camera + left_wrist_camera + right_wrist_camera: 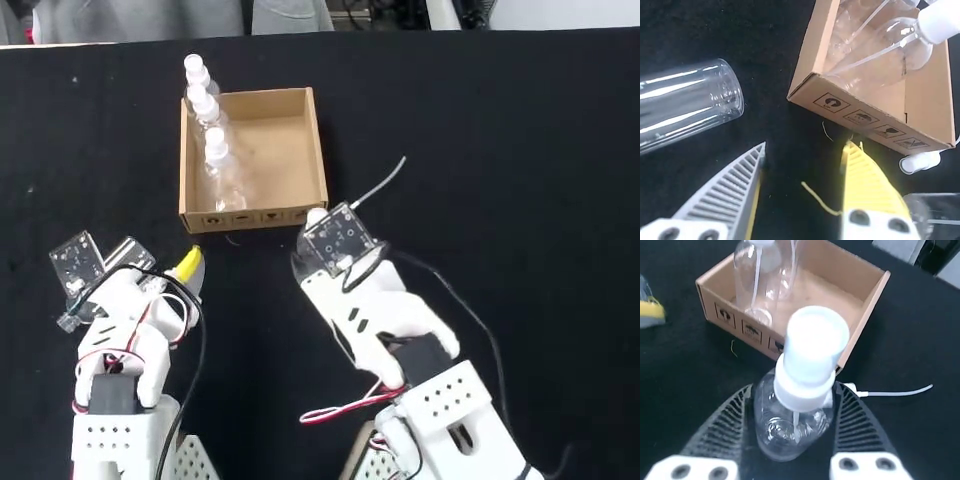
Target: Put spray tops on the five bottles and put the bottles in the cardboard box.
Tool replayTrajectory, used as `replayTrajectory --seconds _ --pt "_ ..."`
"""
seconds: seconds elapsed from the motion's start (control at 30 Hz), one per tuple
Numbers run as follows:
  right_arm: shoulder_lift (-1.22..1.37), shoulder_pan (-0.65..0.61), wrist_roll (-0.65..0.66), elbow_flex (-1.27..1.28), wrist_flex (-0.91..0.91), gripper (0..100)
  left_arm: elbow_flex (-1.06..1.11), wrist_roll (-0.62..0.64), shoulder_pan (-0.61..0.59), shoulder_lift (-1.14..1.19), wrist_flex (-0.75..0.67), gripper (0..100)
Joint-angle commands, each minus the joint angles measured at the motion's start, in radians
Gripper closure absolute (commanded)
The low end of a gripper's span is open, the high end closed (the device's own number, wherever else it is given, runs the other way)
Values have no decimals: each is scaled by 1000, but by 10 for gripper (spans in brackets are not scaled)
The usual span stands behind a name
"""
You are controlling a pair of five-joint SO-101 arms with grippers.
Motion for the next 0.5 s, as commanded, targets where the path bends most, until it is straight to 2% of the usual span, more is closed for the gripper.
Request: replayTrajectory --seconds 0.0,0.23,0.47 --pt "-21 26 -11 -162 71 910 -15 -11 -12 -12 0 777" --pt "7 26 -9 -335 109 910 -13 -11 -12 -12 0 776" --pt "223 26 -9 -530 106 910 -13 -11 -12 -12 0 774"
